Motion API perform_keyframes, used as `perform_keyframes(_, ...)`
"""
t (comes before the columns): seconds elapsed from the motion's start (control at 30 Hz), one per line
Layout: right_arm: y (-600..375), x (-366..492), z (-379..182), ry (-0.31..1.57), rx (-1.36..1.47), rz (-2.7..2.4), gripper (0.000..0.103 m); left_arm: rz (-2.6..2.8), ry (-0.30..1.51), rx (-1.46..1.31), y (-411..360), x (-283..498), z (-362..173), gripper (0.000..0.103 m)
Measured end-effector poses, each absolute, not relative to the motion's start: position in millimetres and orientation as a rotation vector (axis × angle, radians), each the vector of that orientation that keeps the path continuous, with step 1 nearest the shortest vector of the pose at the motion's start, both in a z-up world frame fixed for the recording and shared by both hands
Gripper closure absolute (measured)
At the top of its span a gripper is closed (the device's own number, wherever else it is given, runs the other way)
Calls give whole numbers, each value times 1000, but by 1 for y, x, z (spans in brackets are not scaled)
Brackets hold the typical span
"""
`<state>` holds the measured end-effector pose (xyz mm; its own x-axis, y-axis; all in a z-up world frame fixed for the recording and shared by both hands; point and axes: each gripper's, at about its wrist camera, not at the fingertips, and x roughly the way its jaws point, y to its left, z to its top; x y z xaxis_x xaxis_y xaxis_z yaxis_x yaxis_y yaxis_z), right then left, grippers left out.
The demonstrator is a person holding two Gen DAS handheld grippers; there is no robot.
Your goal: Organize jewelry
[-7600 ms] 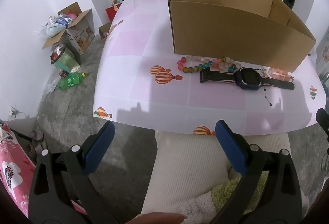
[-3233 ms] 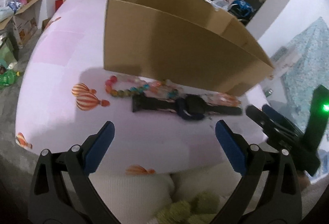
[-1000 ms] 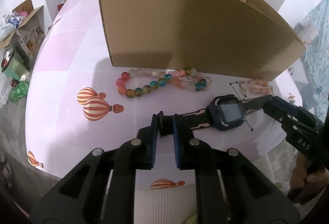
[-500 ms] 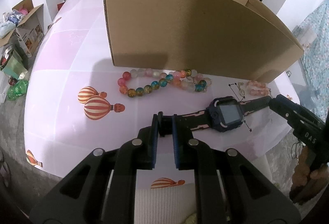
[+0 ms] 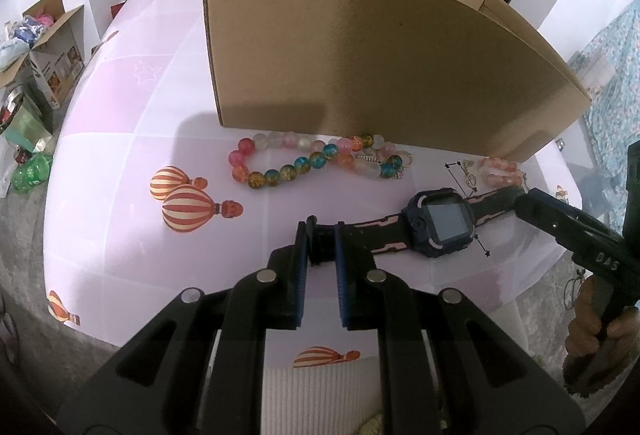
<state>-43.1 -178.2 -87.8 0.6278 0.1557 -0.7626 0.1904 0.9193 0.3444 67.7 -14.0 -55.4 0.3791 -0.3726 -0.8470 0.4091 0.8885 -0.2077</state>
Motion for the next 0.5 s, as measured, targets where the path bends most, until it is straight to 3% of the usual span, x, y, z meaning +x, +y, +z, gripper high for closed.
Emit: perform_keyframes(0.5,-198,-42,-87,858,692,76,39,-506,1068,36,-13,67,-57,91)
